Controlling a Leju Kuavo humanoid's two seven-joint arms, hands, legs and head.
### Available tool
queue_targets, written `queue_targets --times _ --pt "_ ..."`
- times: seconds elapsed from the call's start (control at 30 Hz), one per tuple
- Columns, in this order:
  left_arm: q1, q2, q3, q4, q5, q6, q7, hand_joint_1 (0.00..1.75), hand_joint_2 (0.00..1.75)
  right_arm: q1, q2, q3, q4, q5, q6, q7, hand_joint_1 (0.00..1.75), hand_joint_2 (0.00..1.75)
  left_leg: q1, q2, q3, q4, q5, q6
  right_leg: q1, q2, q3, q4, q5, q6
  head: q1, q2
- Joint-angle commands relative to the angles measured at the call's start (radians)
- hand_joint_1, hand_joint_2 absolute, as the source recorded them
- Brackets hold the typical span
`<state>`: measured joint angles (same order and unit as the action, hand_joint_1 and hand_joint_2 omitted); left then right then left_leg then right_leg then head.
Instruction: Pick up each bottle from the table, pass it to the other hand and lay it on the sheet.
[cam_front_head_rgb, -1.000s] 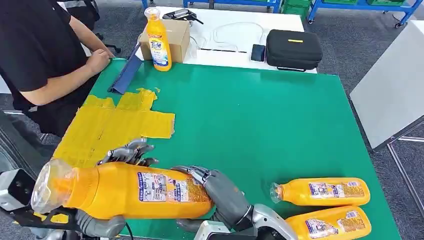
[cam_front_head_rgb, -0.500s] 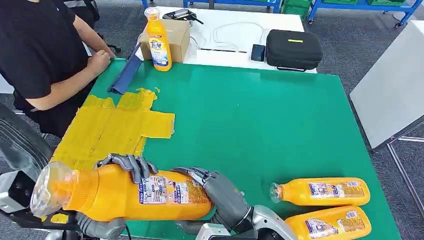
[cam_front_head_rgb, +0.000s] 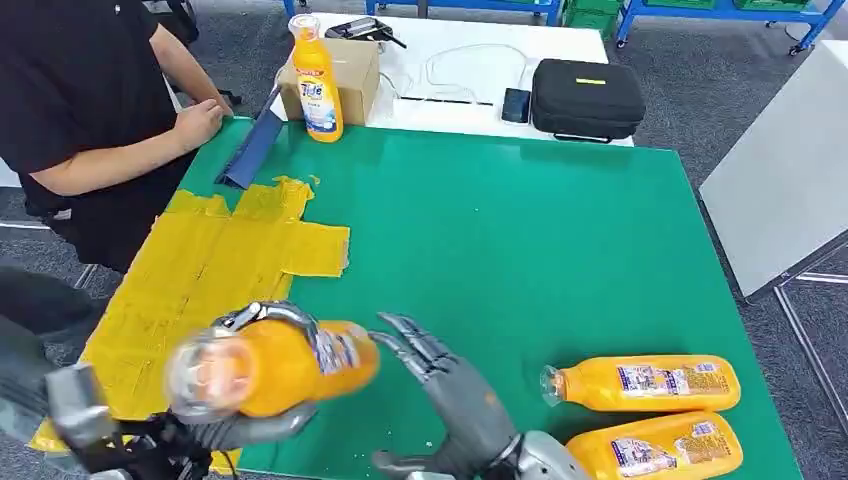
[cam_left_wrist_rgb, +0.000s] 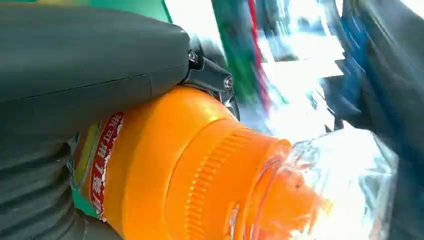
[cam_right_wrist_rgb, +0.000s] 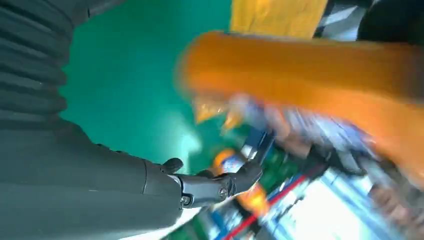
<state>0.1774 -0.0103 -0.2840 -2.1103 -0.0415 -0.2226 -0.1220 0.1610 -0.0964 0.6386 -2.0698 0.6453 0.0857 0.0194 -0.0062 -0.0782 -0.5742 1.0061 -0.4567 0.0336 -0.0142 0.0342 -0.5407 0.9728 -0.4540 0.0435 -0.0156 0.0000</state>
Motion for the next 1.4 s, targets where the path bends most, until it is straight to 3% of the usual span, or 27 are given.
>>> queue_targets --times 0.03,0.07,0.17,0.53,0.6,0.73,1.0,1.23,1.4 --pt "0.115 -0.026 0.121 0.171 -0.825 0.298 -0.137 1.75 1.75 0.31 -0.424 0.133 -0.264 0.239 -0.451 0.21 0.0 1.75 -0.001 0.0 0.004 -0.002 -0.001 -0.001 0.0 -0.008 0.006 -0.003 -0.003 -0.001 0.0 0.0" --pt "0.122 -0.003 0.095 0.2 -0.921 0.347 -0.125 1.75 1.75 0.282 -0.492 0.225 -0.268 0.281 -0.558 0.28 0.0 1.75 -0.001 0.001 0.003 -0.002 -0.001 0.0 -0.001 -0.004 0.004 -0.002 -0.002 0.0 -0.001 0.0" --pt "0.112 0.015 0.061 0.229 -0.952 0.386 -0.112 1.75 1.75 0.211 -0.531 0.315 -0.253 0.306 -0.626 0.362 0.0 1.75 -0.002 0.006 0.002 -0.001 -0.003 0.001 -0.001 0.001 0.002 -0.002 -0.001 0.0 0.0 0.0" --pt "0.106 0.018 0.057 0.22 -0.952 0.382 -0.096 1.75 1.75 0.171 -0.53 0.341 -0.246 0.306 -0.629 0.39 0.0 1.75 -0.002 0.008 0.004 -0.001 -0.003 0.0 -0.001 0.001 0.0 -0.002 -0.001 -0.001 0.0 0.0" --pt "0.081 0.082 -0.008 0.256 -1.185 0.419 -0.014 1.75 1.75 0.139 -0.552 0.38 -0.25 0.323 -0.688 0.425 0.0 1.75 -0.001 0.008 0.005 -0.001 -0.003 0.0 0.0 0.0 0.003 -0.002 -0.002 -0.001 0.0 0.0" --pt "0.025 0.206 -0.128 0.447 -1.347 0.419 0.125 1.75 1.75 0.121 -0.635 0.468 -0.233 0.321 -0.774 0.475 0.0 1.75 -0.002 0.006 0.006 -0.002 -0.002 0.0 -0.001 -0.001 0.004 -0.003 -0.001 -0.001 0.0 0.0" --pt "-0.061 0.311 -0.265 0.666 -1.293 0.349 0.202 1.75 1.75 0.094 -0.692 0.534 -0.244 0.319 -0.784 0.499 0.0 1.75 -0.002 0.005 0.005 -0.002 -0.002 0.001 -0.002 0.001 -0.002 -0.002 -0.001 -0.001 0.0 0.0" --pt "-0.179 0.231 -0.283 0.938 -1.269 0.331 0.162 1.75 1.75 0.017 -0.692 0.566 -0.246 0.273 -0.771 0.487 0.0 1.75 -0.002 0.003 0.01 -0.004 -0.001 0.0 -0.002 -0.003 0.0 -0.004 -0.001 -0.002 -0.002 0.0" --pt "-0.18 0.229 -0.29 0.964 -1.254 0.302 0.145 1.75 1.75 0.012 -0.705 0.579 -0.249 0.272 -0.775 0.49 0.0 1.75 -0.005 -0.01 0.015 -0.003 0.0 0.0 -0.004 -0.012 0.007 -0.004 -0.007 0.002 -0.001 0.0"
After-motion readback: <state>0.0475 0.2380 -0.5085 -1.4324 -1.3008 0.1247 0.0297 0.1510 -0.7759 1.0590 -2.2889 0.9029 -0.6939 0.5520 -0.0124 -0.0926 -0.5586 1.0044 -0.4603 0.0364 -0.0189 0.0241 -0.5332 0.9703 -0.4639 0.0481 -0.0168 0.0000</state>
